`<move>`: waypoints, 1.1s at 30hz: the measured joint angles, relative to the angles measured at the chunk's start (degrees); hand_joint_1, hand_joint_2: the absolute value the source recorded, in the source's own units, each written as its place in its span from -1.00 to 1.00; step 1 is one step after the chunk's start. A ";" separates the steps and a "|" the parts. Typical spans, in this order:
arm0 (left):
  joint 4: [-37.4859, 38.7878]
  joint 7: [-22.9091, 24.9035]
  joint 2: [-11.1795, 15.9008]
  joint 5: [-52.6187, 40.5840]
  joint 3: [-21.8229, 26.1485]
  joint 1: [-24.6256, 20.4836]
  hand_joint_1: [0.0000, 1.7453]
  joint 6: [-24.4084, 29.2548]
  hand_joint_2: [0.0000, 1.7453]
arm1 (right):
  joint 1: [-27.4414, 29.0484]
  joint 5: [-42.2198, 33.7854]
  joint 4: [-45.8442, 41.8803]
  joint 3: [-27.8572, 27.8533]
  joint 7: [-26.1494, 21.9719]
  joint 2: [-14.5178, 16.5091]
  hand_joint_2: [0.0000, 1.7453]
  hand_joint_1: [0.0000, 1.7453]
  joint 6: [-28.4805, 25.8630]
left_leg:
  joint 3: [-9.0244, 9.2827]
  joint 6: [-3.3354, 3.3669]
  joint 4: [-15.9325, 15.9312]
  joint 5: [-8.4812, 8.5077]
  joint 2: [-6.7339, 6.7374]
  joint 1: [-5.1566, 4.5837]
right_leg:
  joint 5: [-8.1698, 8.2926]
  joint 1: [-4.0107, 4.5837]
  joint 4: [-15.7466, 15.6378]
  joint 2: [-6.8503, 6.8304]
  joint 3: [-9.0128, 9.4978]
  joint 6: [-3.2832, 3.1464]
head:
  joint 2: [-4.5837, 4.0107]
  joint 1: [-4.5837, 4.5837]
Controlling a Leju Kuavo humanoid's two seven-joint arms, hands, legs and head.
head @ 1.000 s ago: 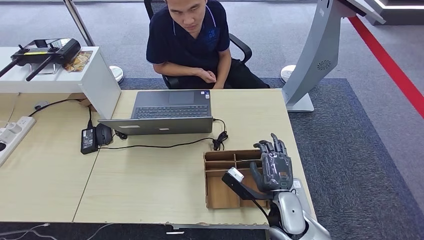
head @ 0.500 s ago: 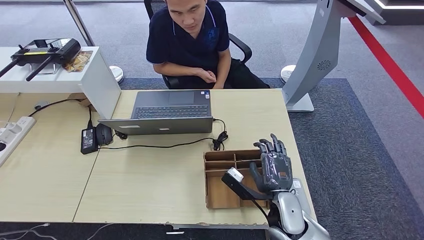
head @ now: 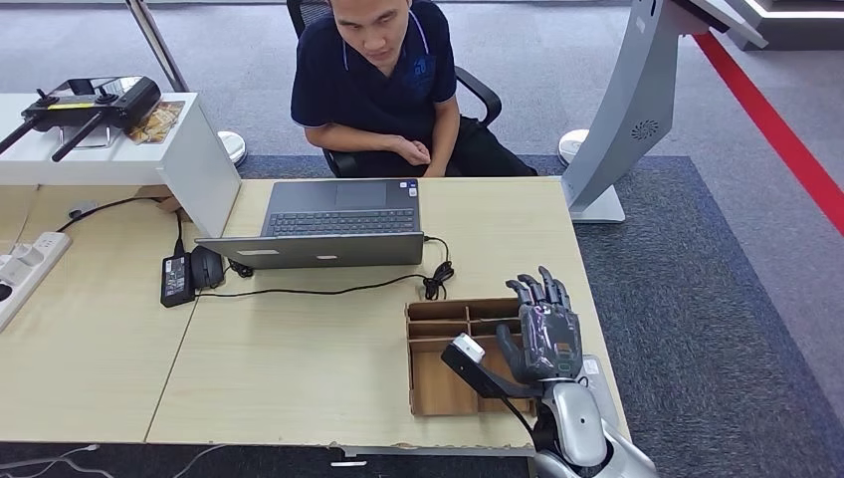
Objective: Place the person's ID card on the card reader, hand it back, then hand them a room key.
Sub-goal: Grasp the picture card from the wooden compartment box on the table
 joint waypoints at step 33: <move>0.00 -0.11 -0.02 0.11 0.00 -0.13 -1.00 0.01 1.00 | -0.01 -0.20 0.33 0.02 0.01 0.00 1.00 -0.46 0.12 | 0.00 0.00 0.00 0.00 0.00 0.00 | 0.00 0.00 0.00 0.00 0.00 0.00 | 0.00 0.00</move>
